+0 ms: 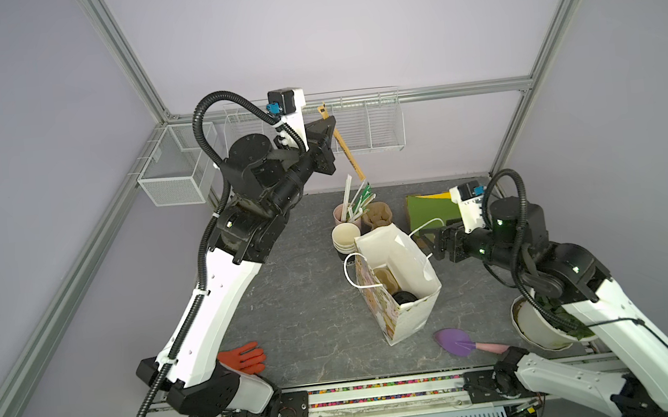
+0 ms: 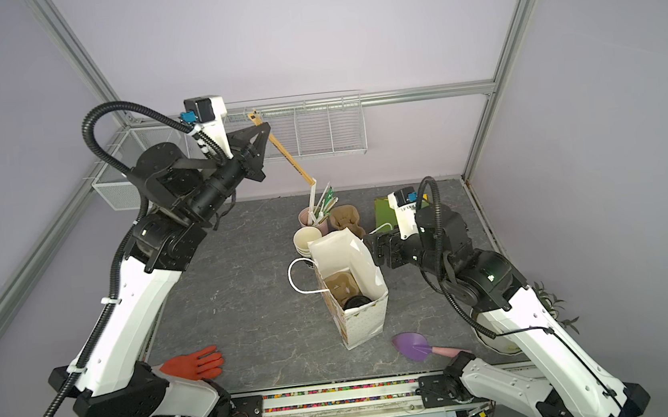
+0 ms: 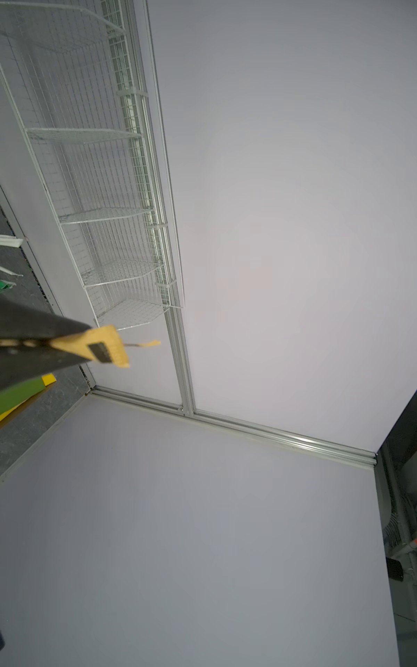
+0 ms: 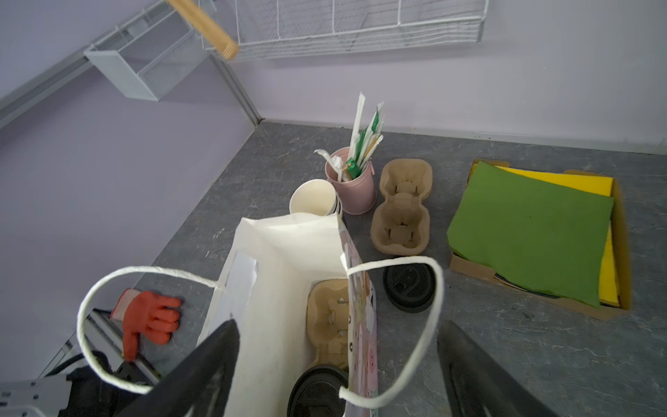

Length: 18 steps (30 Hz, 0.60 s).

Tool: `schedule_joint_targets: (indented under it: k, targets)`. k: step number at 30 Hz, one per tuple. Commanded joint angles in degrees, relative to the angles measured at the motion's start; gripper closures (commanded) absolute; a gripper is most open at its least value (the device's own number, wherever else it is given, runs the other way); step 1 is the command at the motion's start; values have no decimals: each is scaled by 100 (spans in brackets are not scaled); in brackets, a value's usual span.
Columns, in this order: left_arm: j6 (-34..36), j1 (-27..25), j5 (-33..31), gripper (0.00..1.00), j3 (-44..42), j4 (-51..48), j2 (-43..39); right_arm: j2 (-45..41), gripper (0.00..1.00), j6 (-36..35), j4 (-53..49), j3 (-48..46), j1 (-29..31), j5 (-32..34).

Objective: Pack the takeout coffee

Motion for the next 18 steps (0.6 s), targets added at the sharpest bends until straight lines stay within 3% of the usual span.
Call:
schedule_joint_targets:
  k: [1,7,11,18]
  targets:
    - [144,-532,-392,100,-322,-348,-176,-167,12,383,150,74,-197,487]
    - [-92,-1401,-845,100,-1254,-345,-761,-255,12,784,-98,153,-676,821]
    - [-266,-1658,-1020,100,-2210,-83,-1084,-253,12,789,-243,176,-956,500]
    - [175,-1896,-1427,100,-3644,1102,-1240,-570,12,601,128,-108,-1059,-163]
